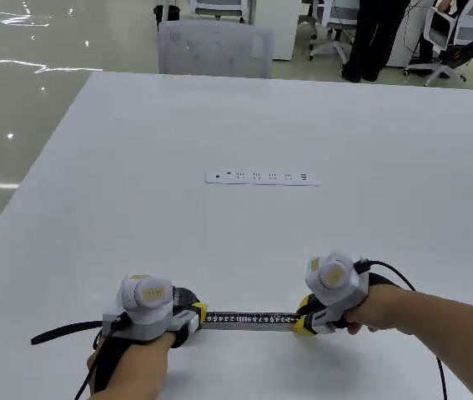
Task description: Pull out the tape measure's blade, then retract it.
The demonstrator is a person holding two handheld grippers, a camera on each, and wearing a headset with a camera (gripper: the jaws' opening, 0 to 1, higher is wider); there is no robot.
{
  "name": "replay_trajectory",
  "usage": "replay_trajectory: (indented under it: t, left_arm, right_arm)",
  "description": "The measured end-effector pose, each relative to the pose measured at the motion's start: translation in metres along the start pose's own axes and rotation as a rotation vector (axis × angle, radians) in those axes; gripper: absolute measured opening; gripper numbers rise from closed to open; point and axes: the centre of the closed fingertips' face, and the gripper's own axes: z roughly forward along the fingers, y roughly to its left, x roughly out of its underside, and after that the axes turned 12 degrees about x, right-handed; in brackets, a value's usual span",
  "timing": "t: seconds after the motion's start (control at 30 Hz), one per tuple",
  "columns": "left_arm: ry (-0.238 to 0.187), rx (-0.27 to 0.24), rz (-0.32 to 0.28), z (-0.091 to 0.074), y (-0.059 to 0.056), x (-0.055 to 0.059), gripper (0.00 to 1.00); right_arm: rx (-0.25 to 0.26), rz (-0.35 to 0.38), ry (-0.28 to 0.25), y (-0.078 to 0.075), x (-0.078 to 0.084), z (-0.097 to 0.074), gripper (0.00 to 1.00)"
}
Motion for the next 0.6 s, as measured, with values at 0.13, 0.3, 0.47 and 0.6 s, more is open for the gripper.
replay_trajectory:
  t: [0.13, 0.3, 0.47, 0.6]
  left_arm:
    - [0.001, 0.004, 0.002, -0.0003, 0.0001, 0.0003, 0.59]
    - [-0.004, 0.002, 0.012, -0.0002, -0.0003, -0.0002, 0.59]
    - [-0.002, 0.006, 0.0, -0.0012, -0.0006, -0.0002, 0.59]
    - [-0.004, 0.006, 0.02, -0.0002, -0.0023, -0.0006, 0.6]
  right_arm:
    - [-0.001, -0.004, -0.005, 0.0002, -0.0015, 0.0022, 0.14]
    - [0.0, -0.005, 0.008, 0.0015, -0.0038, 0.0025, 0.14]
    - [-0.003, -0.009, 0.005, 0.0025, -0.0067, 0.0042, 0.14]
    - [-0.005, -0.011, 0.004, 0.0025, -0.0069, 0.0047, 0.14]
